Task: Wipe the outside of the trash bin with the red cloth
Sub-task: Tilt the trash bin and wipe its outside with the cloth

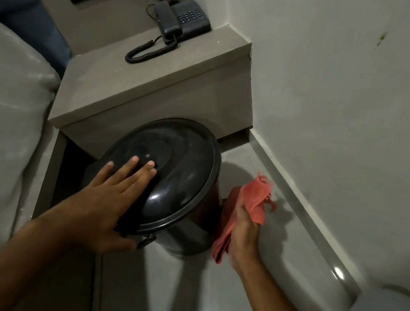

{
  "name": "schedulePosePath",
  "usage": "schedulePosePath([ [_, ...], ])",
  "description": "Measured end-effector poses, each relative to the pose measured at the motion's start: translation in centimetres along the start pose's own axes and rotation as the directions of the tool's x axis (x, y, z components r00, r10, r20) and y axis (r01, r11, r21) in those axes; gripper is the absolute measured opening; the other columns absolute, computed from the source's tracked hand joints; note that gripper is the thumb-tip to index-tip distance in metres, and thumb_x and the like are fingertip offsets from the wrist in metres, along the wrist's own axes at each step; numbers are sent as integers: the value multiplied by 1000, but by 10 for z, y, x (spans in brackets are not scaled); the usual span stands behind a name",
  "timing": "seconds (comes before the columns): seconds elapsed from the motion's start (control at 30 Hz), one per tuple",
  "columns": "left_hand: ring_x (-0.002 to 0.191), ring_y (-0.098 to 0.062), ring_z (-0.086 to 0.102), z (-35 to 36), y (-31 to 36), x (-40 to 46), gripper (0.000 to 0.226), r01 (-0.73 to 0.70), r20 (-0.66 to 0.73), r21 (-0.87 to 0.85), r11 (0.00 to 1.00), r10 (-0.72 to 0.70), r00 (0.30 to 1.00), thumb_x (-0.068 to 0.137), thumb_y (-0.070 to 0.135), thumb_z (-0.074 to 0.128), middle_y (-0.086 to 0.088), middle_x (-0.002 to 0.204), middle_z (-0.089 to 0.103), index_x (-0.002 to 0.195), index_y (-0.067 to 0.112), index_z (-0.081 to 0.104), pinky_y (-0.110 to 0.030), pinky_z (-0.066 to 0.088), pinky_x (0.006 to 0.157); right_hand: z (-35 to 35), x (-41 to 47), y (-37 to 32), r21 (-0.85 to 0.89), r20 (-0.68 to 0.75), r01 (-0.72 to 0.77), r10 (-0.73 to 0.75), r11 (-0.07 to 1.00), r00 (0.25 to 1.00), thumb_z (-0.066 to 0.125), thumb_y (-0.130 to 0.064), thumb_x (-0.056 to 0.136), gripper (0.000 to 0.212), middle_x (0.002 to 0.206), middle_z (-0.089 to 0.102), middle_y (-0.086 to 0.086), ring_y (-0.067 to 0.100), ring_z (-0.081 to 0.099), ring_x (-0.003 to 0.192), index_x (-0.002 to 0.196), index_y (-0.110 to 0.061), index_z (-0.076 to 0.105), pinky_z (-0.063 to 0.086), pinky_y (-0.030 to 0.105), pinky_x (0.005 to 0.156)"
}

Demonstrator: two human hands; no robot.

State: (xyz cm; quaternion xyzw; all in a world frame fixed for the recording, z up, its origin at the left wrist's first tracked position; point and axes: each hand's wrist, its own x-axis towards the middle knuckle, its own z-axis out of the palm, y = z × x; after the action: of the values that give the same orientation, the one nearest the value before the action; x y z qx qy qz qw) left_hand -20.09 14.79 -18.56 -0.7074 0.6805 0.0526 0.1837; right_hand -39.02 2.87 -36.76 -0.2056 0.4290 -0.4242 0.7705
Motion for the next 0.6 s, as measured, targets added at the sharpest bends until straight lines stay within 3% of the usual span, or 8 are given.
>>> schedulePosePath([
  [0.1,150,-15,-23,-21,41,22,125,126,-161,-328,936,-187,969,65,92,34,0,165,-20,154,20,-16,-47,-6,124,-4,6,-7,45,-61,-82,84,996,995,56,-7,87,30,98,75,11,41,65,108,113,-15,68,48,56,106],
  [0.17,153,-27,-13,-23,64,45,124,262,-159,-421,868,-356,921,66,91,29,-11,167,-7,155,12,-5,-50,-1,124,-4,8,-10,99,-38,-100,104,990,994,53,-2,92,34,107,74,19,43,66,108,120,-14,68,48,58,104],
  [0.23,152,-36,-6,-18,74,61,128,351,-109,-384,854,-419,901,62,93,29,-19,166,-1,155,9,2,-55,3,123,-2,6,-14,160,-11,-121,124,980,992,56,-14,97,35,122,70,23,43,66,114,132,-12,63,47,60,105],
  [0.3,152,-35,-7,-16,63,61,128,309,-80,-321,895,-351,933,61,92,33,-17,166,-3,156,12,2,-52,1,121,-2,7,-21,215,-4,-139,143,967,990,55,-24,100,35,119,71,22,40,68,109,131,-10,64,49,58,104],
  [0.4,151,-17,-19,-24,28,41,122,73,10,-280,957,-73,997,63,81,54,4,164,-15,155,27,-5,-42,-4,124,-8,6,-30,244,16,-113,113,963,993,45,-27,104,30,91,79,13,27,73,80,112,-10,68,54,45,82],
  [0.43,149,-10,-22,-29,17,34,122,15,60,-256,967,0,998,63,76,63,12,162,-19,153,33,-7,-39,-4,125,-8,4,-33,228,9,-81,81,970,997,42,-28,105,31,96,79,11,24,74,83,113,-13,67,53,42,82],
  [0.5,147,-3,-23,-36,5,23,120,-32,131,-212,977,61,989,62,64,74,19,160,-19,152,40,-3,-32,-6,123,-7,0,-36,191,-5,3,-2,982,1000,41,-27,106,38,133,67,12,27,64,119,138,-15,57,47,46,104],
  [0.6,151,-5,-9,-35,18,18,110,-14,-13,-328,944,11,1000,53,78,67,10,166,4,147,40,22,-30,-2,121,-5,0,-32,200,-3,89,-90,976,996,43,-25,105,48,149,53,12,28,49,138,152,-13,42,31,49,120],
])
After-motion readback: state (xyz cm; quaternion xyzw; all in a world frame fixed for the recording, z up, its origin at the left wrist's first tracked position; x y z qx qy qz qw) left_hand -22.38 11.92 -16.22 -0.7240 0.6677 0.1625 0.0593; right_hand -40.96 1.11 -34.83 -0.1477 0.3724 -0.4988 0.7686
